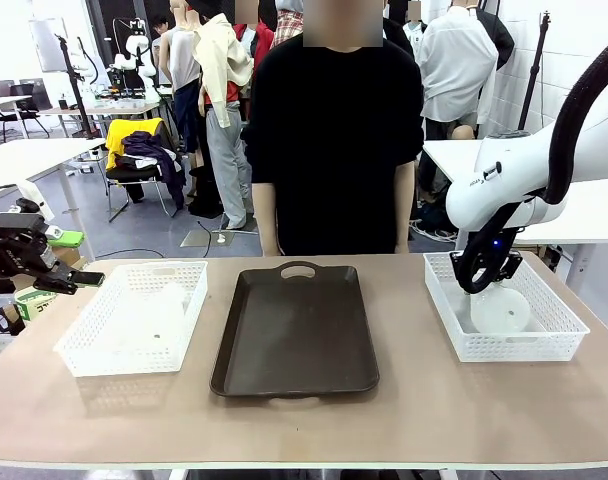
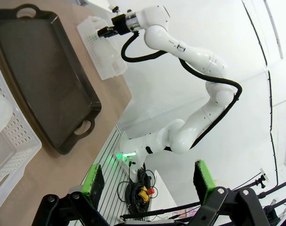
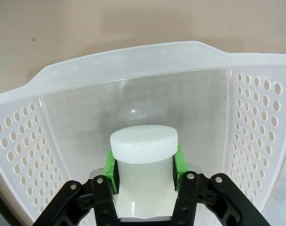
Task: Prepare the laboratory tools.
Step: While moving the picked Big flask to the Handle tray indicated by the person, stop as directed by the person.
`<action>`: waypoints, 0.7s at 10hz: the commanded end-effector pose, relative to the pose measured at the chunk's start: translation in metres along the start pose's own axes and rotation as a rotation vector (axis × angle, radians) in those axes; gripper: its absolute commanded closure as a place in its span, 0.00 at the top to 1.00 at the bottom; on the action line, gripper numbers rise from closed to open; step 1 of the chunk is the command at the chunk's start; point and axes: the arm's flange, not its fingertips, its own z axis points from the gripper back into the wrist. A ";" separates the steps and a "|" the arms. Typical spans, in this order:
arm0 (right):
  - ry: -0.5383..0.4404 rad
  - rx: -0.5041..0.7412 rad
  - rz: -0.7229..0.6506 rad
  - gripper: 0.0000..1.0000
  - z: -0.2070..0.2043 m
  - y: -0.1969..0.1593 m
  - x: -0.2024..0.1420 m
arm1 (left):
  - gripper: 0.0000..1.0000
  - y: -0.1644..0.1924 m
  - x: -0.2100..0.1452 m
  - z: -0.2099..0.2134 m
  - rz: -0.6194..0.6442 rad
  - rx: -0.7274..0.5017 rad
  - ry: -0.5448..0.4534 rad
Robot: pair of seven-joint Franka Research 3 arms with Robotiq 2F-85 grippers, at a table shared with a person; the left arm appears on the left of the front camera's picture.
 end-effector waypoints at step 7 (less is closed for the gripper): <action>-0.002 0.002 0.009 0.00 0.000 0.001 0.000 | 1.00 -0.002 0.000 0.002 -0.011 -0.011 -0.005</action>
